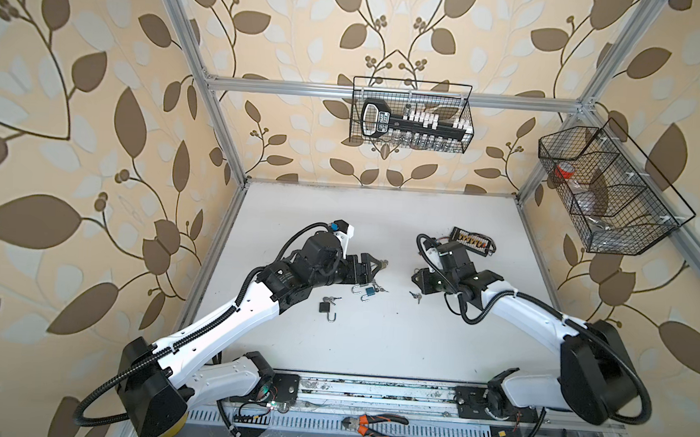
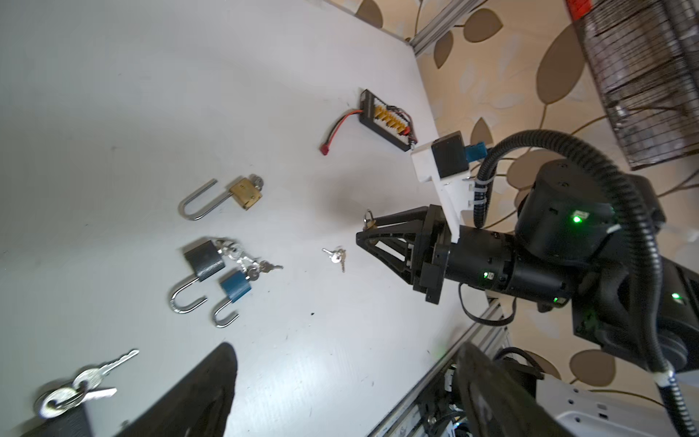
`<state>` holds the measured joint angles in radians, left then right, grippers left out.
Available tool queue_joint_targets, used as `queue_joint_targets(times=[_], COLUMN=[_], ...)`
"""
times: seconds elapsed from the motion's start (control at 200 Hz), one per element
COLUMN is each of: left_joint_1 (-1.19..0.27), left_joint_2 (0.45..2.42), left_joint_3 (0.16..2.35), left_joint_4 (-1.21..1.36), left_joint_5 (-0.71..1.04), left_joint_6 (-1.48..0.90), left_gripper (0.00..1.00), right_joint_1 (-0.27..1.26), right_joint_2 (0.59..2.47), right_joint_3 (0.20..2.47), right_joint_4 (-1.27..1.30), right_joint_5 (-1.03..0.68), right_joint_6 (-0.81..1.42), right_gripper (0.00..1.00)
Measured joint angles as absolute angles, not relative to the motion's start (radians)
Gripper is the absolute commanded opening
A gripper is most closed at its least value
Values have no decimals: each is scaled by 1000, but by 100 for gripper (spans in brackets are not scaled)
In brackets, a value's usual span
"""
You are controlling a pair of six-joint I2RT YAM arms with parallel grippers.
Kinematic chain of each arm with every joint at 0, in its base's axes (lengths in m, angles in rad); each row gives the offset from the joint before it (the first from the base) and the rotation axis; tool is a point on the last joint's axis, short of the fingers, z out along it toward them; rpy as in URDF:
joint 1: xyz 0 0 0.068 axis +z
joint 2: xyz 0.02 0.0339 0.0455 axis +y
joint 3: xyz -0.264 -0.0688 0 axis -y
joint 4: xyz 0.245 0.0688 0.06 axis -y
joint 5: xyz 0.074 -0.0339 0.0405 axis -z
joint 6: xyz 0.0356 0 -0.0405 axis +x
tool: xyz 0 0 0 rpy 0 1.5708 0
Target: Lock with the key
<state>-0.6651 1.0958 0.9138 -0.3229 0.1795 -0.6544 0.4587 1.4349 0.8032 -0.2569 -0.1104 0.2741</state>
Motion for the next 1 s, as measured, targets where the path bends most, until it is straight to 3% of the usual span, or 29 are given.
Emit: queue_joint_targets(times=[0.29, 0.57, 1.005], left_joint_1=[-580, -580, -566], left_joint_2=[1072, 1029, 1029], left_joint_3=[775, 773, 773], left_joint_4=[-323, -323, -341], left_joint_5=[194, 200, 201], left_joint_6=[-715, -721, -723], left_gripper=[95, 95, 99], right_joint_1=[445, 445, 445], right_joint_2=[1679, 1802, 1837], right_joint_3=[955, 1056, 1088], right_joint_4=[-305, -325, -342], right_joint_5=[-36, -15, 17], right_joint_6=[233, 208, 195], right_gripper=[0, 11, 48])
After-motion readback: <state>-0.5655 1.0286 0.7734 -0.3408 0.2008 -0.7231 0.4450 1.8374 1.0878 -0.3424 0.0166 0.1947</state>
